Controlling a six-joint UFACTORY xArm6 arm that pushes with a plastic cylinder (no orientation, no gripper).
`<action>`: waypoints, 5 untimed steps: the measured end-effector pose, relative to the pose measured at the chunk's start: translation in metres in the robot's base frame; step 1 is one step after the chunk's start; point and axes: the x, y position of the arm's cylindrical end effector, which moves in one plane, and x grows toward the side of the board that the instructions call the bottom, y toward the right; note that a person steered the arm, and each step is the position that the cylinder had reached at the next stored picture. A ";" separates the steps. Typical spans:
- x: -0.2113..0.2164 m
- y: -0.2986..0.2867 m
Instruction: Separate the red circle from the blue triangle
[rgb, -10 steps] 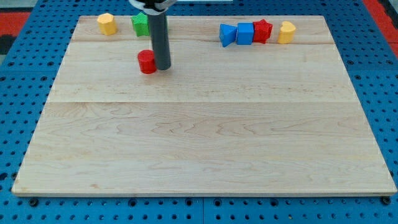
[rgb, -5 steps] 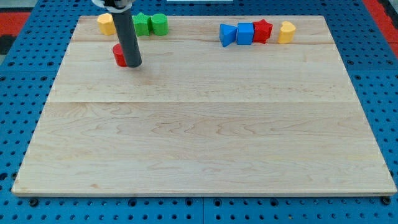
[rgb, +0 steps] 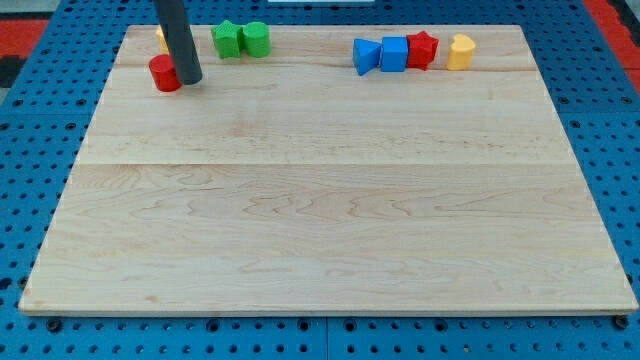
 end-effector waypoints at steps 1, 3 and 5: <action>-0.001 -0.001; -0.001 -0.001; 0.001 -0.060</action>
